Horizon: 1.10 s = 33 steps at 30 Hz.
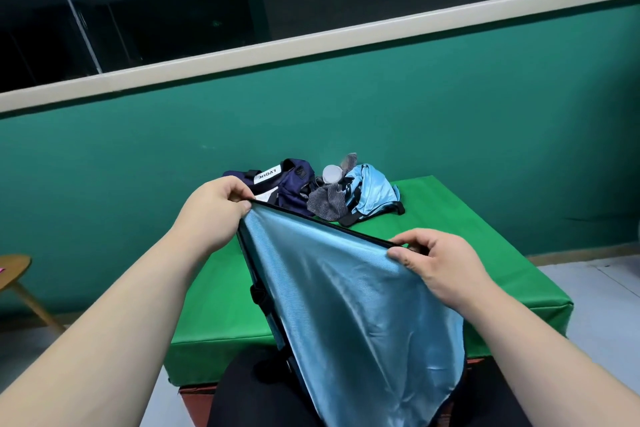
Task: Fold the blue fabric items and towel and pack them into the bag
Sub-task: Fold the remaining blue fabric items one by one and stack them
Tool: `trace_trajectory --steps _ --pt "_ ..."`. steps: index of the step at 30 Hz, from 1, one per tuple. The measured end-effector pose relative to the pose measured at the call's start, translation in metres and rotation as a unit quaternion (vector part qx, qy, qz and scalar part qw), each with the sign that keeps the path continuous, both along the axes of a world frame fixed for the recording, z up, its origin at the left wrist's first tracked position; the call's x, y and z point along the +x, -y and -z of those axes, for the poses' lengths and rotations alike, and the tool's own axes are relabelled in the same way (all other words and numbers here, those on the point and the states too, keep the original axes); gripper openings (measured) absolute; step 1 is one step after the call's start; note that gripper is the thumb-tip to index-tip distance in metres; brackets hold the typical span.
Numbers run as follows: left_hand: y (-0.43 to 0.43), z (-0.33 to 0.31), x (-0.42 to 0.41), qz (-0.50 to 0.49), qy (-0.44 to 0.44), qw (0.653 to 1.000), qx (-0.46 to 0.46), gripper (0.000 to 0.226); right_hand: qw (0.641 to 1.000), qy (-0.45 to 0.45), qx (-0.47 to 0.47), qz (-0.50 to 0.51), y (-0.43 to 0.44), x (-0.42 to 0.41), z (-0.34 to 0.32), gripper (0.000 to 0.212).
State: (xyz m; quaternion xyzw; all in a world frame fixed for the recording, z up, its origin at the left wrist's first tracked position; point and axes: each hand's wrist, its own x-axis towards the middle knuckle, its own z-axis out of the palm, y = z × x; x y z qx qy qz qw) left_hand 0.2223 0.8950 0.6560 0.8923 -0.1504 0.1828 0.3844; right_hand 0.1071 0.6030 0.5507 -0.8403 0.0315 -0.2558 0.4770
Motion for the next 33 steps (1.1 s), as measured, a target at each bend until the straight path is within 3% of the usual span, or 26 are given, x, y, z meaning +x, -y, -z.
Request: trace_trajectory --steps 12,23,27,33 --pt "-0.02 -0.006 0.014 -0.003 -0.015 1.0 -0.014 0.023 0.991 -0.035 -0.122 -0.049 0.008 -0.008 -0.02 0.013" --pt "-0.034 -0.001 0.023 0.03 -0.067 0.997 -0.032 0.027 0.973 -0.034 -0.223 -0.048 0.008 -0.007 -0.021 0.045" --pt "-0.038 0.003 0.018 0.093 -0.134 0.982 -0.098 0.024 0.976 -0.013 -0.214 -0.029 0.016 -0.012 -0.024 0.055" --pt "-0.038 0.008 0.021 0.09 -0.127 0.983 -0.095 0.034 0.978 -0.07 -0.18 -0.074 0.031 -0.016 -0.031 0.05"
